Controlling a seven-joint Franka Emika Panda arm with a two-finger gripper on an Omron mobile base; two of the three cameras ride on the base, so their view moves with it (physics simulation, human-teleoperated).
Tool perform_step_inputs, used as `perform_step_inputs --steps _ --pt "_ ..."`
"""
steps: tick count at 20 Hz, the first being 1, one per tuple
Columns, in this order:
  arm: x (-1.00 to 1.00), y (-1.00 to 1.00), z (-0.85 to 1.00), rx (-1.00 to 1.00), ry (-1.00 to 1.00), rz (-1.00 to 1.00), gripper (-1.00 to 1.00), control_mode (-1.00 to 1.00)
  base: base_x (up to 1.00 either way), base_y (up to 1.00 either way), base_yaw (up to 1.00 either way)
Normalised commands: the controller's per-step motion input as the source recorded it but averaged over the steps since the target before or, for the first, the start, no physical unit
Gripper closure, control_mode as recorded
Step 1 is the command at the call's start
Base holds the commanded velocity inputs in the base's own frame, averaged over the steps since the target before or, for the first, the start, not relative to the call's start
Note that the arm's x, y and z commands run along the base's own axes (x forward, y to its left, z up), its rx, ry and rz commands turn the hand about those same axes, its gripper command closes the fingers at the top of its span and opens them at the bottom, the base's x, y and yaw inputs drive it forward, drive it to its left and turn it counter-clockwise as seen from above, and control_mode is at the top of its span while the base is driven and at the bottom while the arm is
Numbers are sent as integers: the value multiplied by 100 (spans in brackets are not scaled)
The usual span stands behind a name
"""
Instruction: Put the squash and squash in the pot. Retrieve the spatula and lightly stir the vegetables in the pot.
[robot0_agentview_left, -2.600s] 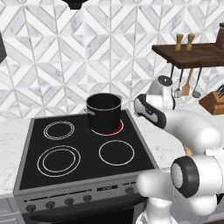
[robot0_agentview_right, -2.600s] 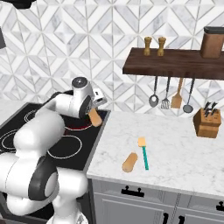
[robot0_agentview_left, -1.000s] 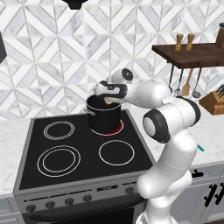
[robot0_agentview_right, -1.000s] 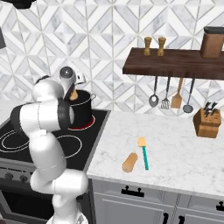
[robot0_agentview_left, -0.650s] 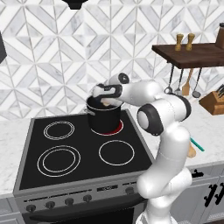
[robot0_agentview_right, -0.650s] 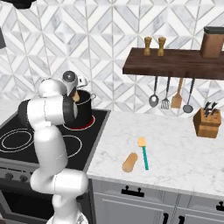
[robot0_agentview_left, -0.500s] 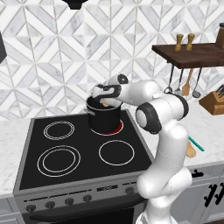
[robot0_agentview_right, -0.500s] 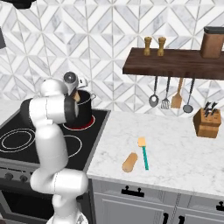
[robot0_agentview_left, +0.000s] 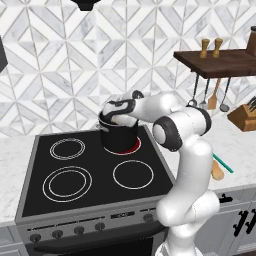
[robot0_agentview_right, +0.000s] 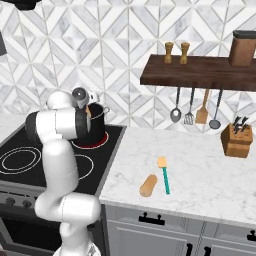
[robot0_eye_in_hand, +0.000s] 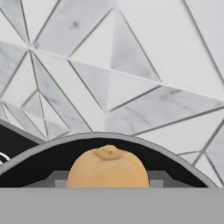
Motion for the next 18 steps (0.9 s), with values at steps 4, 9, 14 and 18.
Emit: perform_step_inputs --steps 4,9,14,18 --pt "-1 0 -2 0 -2 0 -100 -100 0 0 0" --pt "-45 0 65 0 -16 0 -100 -100 0 0 0" --pt "-65 -8 100 4 -7 -1 -100 -100 0 0 0" --pt "-100 -76 89 1 16 -17 -100 -100 0 0 0"
